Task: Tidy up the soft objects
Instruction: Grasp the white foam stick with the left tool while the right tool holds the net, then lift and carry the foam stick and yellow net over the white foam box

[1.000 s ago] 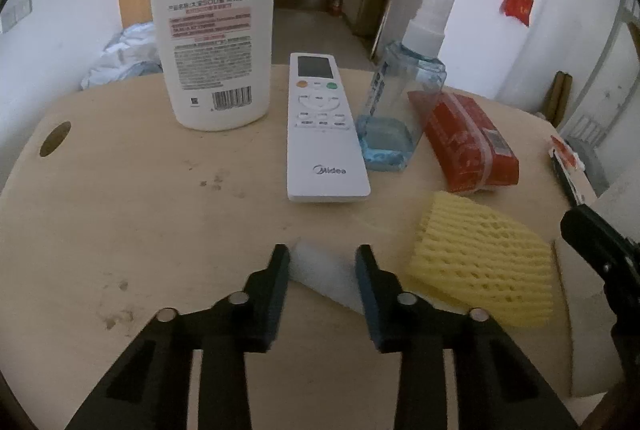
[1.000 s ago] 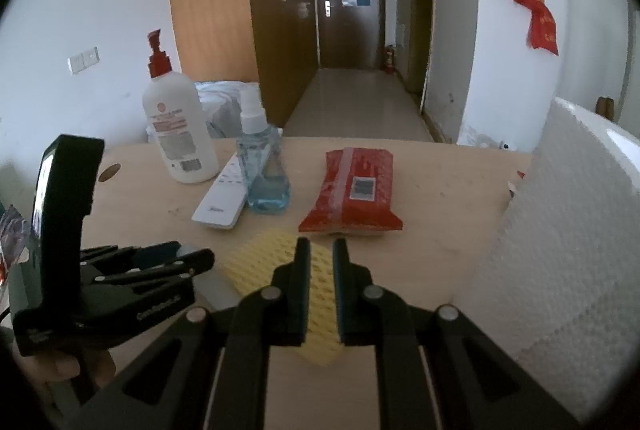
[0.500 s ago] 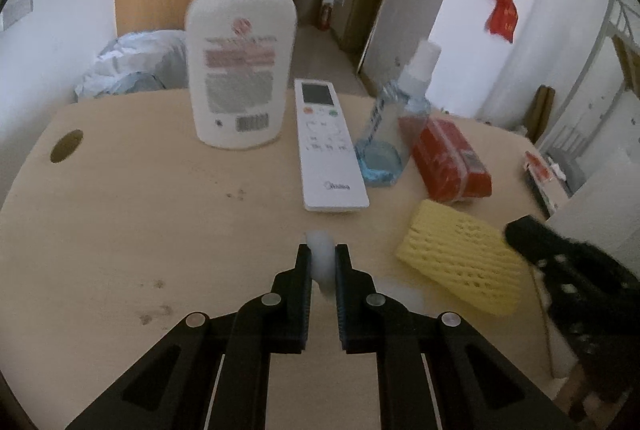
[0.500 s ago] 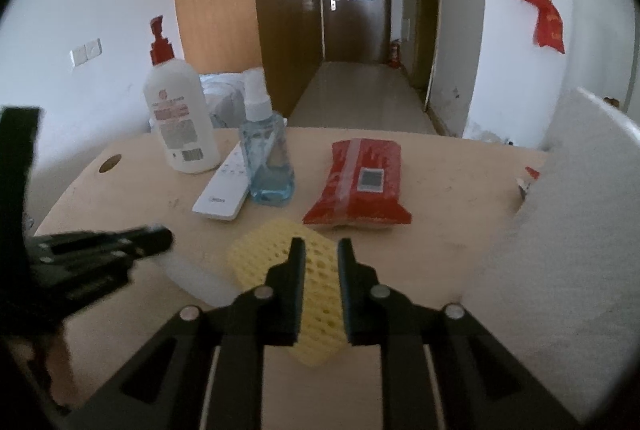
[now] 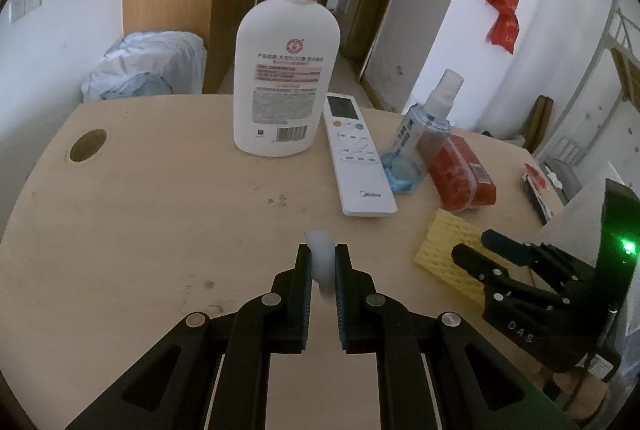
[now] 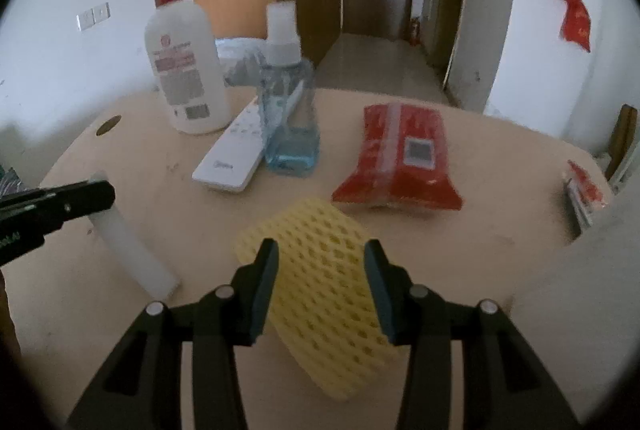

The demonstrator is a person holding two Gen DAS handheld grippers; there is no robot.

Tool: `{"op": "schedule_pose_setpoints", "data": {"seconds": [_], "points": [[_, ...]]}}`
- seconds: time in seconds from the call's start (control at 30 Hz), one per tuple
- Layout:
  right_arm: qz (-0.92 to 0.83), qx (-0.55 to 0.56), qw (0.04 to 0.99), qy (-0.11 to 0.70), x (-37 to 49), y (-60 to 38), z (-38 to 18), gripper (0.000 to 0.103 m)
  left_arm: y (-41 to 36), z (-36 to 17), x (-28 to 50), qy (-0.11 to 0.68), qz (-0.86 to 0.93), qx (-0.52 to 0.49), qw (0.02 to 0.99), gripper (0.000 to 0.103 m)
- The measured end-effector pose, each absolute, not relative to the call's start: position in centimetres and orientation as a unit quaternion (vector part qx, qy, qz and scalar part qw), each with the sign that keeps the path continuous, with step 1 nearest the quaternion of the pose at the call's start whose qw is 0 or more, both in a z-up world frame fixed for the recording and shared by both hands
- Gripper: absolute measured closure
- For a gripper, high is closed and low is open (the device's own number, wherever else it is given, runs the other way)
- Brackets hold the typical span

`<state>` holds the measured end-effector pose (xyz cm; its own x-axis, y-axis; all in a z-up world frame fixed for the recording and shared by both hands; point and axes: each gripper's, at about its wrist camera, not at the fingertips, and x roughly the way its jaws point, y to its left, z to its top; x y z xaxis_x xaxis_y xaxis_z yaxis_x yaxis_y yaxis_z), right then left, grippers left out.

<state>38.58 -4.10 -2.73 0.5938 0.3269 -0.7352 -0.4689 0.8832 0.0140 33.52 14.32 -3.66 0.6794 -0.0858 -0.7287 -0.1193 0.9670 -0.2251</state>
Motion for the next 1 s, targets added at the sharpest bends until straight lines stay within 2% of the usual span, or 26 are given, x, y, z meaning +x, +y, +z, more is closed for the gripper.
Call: {"op": "schedule_pose_setpoints", "data": {"seconds": [0.53, 0.63, 0.67, 0.77, 1.0], "points": [[0.222, -0.097, 0.875, 0.419, 38.7, -3.6, -3.5, 0.055, 13.8, -3.5, 33.0, 0.398, -0.001, -0.119, 0.91, 0.092], [0.217, -0.096, 0.877, 0.418, 38.5, -3.7, -3.4, 0.069, 13.7, -3.2, 32.8, 0.394, -0.003, -0.119, 0.912, 0.092], [0.219, -0.093, 0.877, 0.418, 38.5, -3.8, -3.3, 0.082, 13.6, -3.1, 32.8, 0.392, -0.005, -0.118, 0.912, 0.092], [0.216, -0.087, 0.877, 0.42, 38.0, -3.8, -3.2, 0.093, 13.5, -2.9, 32.5, 0.388, -0.006, -0.117, 0.914, 0.092], [0.214, -0.078, 0.891, 0.393, 36.8, -4.6, -1.3, 0.094, 13.3, -1.6, 31.5, 0.368, -0.012, -0.118, 0.922, 0.092]]}}
